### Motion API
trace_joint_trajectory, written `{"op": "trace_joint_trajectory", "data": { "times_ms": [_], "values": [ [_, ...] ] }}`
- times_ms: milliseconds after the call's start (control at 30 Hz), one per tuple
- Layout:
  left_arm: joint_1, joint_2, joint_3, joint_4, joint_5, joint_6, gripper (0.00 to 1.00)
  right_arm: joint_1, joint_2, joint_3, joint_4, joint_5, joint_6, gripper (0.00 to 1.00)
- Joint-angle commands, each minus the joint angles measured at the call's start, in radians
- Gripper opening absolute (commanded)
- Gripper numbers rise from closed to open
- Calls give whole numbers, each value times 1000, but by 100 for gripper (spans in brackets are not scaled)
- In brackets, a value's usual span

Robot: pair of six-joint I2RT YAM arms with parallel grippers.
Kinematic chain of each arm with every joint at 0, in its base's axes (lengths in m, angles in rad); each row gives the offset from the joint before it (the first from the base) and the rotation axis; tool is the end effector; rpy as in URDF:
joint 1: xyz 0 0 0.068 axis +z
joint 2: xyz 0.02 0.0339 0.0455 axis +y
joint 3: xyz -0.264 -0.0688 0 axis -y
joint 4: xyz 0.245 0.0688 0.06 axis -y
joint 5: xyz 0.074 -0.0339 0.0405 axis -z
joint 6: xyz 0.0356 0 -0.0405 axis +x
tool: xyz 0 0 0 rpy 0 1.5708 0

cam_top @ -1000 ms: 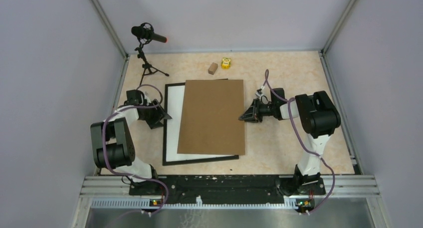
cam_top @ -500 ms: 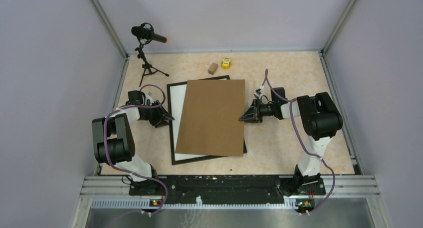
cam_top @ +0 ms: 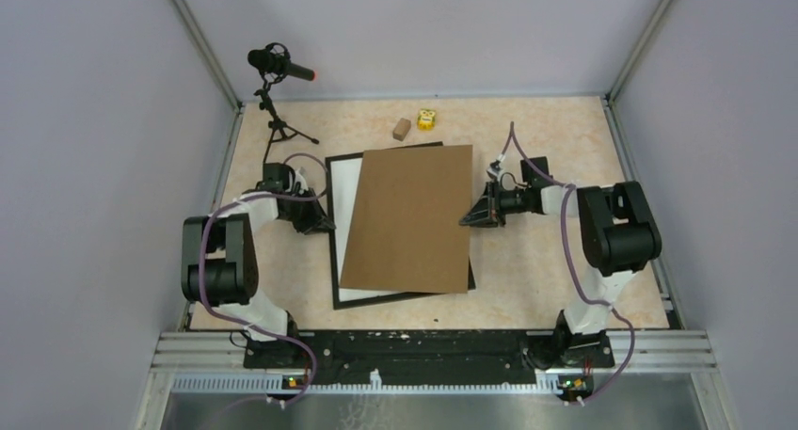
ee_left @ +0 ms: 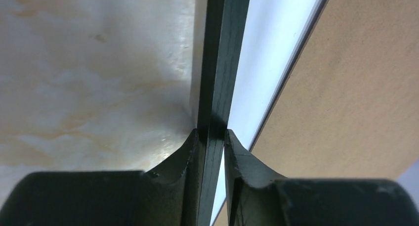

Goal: Put the photo into the frame

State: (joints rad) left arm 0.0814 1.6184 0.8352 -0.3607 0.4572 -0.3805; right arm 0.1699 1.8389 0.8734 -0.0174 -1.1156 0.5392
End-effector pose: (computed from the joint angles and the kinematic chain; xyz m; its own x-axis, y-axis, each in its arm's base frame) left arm 0.2927 0.0081 0.1504 -0.8829 -0.4064 -0.2352 -0.2355 0.8167 -0.5269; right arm 0.3183 0.0870 0.1261 -0.9940 0.0585 -0.0922 -0.0640 0.3718 0.9261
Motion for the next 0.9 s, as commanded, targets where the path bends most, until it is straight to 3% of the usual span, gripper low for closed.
{"op": "trace_joint_trajectory", "data": {
  "times_ms": [0, 367, 500, 600, 667, 767, 867],
  "values": [
    [-68, 51, 27, -47, -57, 32, 23, -17, -138, -16, -88, -22, -73, 0],
    [-239, 29, 45, -97, -172, 72, 20, -76, -352, -114, -211, 37, -67, 0],
    [-262, 11, 41, -93, -160, 71, 20, -60, -393, -134, -49, 159, 87, 11],
    [-271, 6, 38, -91, -143, 71, 20, -24, -435, -179, 183, 237, 226, 36],
    [-274, 0, 37, -87, -131, 72, 20, -9, -462, -226, 339, 296, 319, 43],
    [-282, -9, 33, -83, -122, 76, 20, 11, -484, -304, 527, 398, 448, 44],
    [-282, -11, 37, -84, -117, 78, 20, 27, -476, -324, 588, 473, 494, 36]
  ]
}}
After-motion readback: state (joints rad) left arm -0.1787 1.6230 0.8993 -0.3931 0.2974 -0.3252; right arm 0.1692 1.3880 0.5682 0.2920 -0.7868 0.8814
